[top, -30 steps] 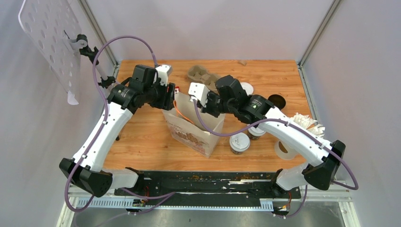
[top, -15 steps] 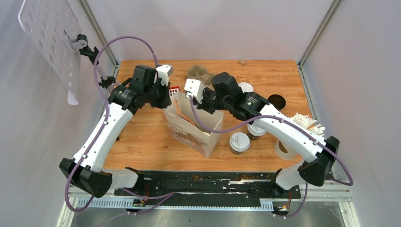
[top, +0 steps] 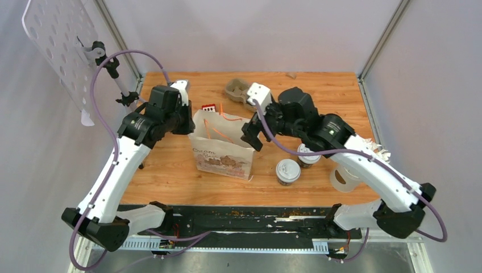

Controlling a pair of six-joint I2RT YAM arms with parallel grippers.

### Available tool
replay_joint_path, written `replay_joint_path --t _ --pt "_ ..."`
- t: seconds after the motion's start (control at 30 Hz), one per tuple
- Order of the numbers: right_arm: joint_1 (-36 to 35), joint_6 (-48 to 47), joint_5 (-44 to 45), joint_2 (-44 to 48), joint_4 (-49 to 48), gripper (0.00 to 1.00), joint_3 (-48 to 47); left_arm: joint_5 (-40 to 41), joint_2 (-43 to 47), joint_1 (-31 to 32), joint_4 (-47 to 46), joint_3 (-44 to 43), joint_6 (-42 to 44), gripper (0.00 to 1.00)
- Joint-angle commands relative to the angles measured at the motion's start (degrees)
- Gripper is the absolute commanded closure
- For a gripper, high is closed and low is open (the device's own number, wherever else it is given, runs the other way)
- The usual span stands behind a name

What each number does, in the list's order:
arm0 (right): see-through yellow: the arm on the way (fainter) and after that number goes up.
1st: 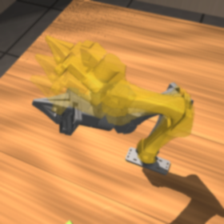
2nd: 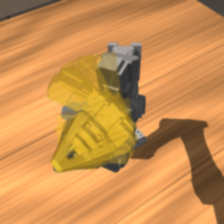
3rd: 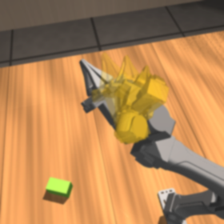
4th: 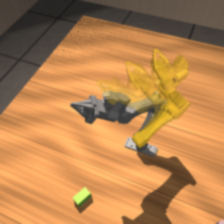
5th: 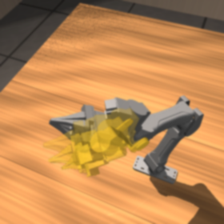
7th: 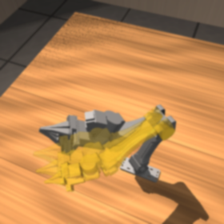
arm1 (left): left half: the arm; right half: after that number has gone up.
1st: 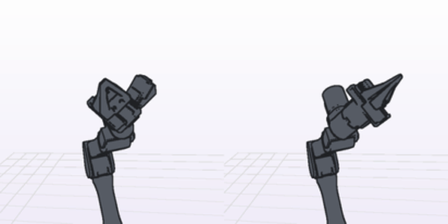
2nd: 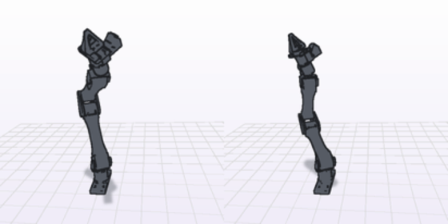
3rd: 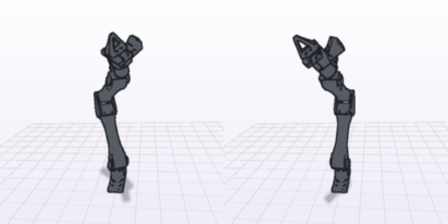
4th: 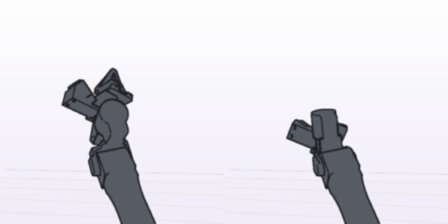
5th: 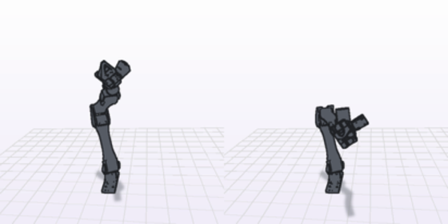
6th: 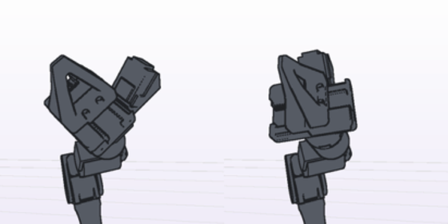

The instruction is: Pack the takeout coffee

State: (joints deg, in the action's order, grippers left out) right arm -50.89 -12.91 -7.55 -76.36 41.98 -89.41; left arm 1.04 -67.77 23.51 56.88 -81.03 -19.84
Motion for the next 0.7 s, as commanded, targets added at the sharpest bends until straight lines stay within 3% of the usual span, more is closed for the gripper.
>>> replay_joint_path --t 0.0,0.07,0.17,0.3,0.37,0.57,0.67 --pt "0.19 10.31 5.43 7.19 5.47 0.09 2.73 1.94 4.52 -0.30 -0.33 -0.32 -5.75 1.00" --pt "0.25 12.32 8.70 9.28 7.46 0.09 6.17 2.41 6.16 -0.30 -1.21 2.47 -7.97 0.98" --pt "0.27 14.73 14.69 11.09 10.85 0.09 10.09 1.04 7.76 -0.30 -2.94 6.05 -9.73 0.86" --pt "3.31 17.99 18.80 11.67 14.28 0.09 16.39 0.30 7.88 -0.30 -2.44 6.38 -10.71 0.54" --pt "5.72 18.65 18.14 12.80 13.30 0.09 20.94 0.35 7.58 -0.30 -1.48 4.73 -9.12 0.38" --pt "9.04 17.86 11.26 15.17 9.27 0.09 29.44 2.78 2.90 -0.30 6.91 -3.89 -3.92 0.06" --pt "9.03 17.73 9.33 15.21 7.83 0.09 31.43 2.73 2.10 -0.30 8.81 -5.49 -2.75 0.00"
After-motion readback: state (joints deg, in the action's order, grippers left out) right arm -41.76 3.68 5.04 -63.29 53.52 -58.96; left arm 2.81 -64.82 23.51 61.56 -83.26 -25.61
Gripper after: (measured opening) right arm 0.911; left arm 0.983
